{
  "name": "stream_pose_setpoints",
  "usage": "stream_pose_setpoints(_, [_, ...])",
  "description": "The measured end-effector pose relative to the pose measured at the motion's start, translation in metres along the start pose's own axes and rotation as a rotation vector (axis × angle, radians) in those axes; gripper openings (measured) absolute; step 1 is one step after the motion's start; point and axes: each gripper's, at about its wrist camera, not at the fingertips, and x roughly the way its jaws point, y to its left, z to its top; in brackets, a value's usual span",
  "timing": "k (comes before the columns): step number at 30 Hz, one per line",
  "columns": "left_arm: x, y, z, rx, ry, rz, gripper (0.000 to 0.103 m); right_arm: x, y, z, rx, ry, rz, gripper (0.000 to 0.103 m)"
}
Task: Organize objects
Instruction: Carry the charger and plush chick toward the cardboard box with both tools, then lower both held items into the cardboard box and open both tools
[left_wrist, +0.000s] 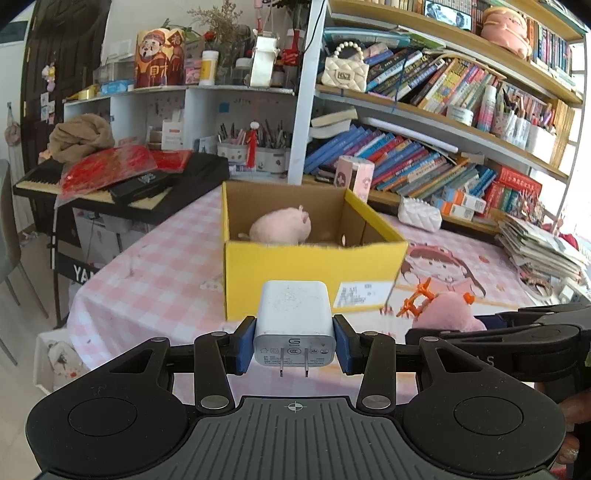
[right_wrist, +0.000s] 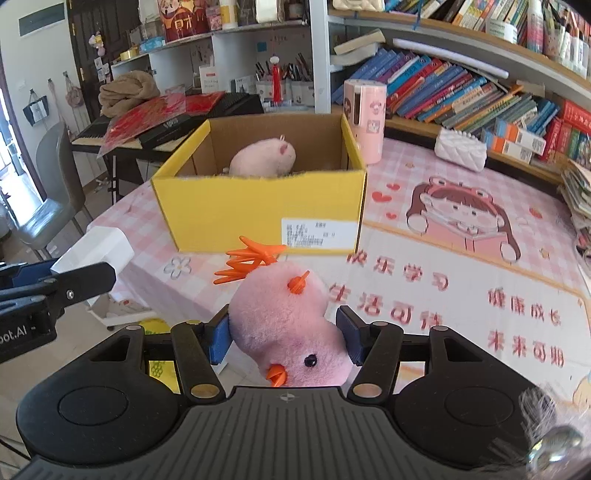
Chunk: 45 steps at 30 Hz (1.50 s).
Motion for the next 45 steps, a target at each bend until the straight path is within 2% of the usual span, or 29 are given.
stream_pose_setpoints(12, [0.056,-0.013,0.055,0.024,-0.081,0.061,0.042,0.037,-0.024,0.089,-0.005,-0.136,0.029,0.056])
stream_pose_setpoints(17, [0.091,-0.018,0.072,0.03,-0.074,0.102,0.042,0.062,-0.038,0.123,-0.015,-0.161,0.045,0.056])
stream_pose_setpoints(22, [0.13,-0.024,0.08,0.043,-0.035,0.155,0.042,0.091,-0.049,0.15,-0.027,-0.166,0.061,0.056])
stream_pose_setpoints(31, [0.184,-0.036,0.078,0.101,0.065,0.208,0.042,0.149,-0.048,0.177,-0.105,-0.111,0.112,0.056])
stream_pose_setpoints(45, [0.214,-0.04,0.073,0.117,0.148,0.226,0.042,0.203,-0.044,0.169,-0.196,0.043,0.144,0.056])
